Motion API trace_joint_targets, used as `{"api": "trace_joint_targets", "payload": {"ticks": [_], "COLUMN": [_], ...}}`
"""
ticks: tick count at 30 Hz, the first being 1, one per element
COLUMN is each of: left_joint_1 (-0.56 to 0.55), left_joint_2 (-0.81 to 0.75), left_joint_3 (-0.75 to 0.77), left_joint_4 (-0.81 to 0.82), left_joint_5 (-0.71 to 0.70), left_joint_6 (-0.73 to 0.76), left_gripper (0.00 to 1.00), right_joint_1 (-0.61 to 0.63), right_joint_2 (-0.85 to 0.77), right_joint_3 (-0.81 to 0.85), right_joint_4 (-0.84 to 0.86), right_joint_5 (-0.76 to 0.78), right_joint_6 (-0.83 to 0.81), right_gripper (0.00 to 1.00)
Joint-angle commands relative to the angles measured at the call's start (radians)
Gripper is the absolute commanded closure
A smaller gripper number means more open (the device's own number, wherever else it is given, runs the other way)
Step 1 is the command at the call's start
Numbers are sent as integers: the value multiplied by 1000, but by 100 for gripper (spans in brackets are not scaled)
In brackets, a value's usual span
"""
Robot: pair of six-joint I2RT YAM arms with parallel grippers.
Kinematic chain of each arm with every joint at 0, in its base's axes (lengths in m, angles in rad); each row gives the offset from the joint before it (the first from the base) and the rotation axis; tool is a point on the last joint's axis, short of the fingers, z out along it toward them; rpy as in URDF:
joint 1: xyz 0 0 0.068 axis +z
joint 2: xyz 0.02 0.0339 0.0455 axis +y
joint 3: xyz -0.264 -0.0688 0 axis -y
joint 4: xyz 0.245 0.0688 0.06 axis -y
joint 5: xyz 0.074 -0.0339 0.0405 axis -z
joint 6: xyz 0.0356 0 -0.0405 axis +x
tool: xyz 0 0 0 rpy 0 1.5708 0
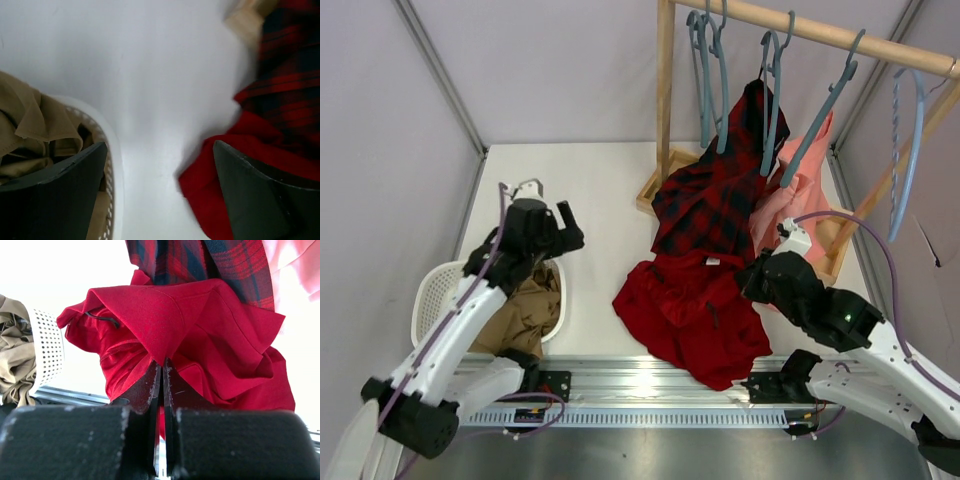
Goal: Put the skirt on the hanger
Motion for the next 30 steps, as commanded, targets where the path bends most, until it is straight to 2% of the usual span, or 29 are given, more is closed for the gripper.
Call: {"api": "trace_joint_targets", "payload": {"ticks": [1,4,7,11,14,16,21,27,30], "left_joint_1": [-38,-175,-422,-625,-723,-754,-771,-767,-756], "left_joint_2": [-98,-127,-129,-60,17,80,187,316,385], "left_joint_3": [139,211,202,172,165,159,149,150,175], "left_joint_4": [-27,-41,71,204,277,310,361,321,246], "left_joint_5": [60,30,22,-33,-71,-104,-70,-194,-280], "left_joint_6": [20,-38,-164,-274,-334,-356,-393,-414,-455], "left_gripper": [7,10,15,23,29,32,35,36,37], "right_joint_1": [-20,-46,-84,-131,-154,-167,-174,-177,-178], "right_joint_2": [11,17,17,14,8,14,19,-7,-7], "right_joint_3": [-9,-18,-33,-43,-59,-61,-46,-55,-56], "right_joint_4": [51,58,76,101,130,142,113,114,104], "right_joint_5": [-12,-30,-56,-99,-130,-160,-171,-176,-179], "right_joint_6": [-20,-23,-29,-40,-52,-74,-92,-89,-92], "right_gripper": [100,100,100,100,100,100,100,100,100]}}
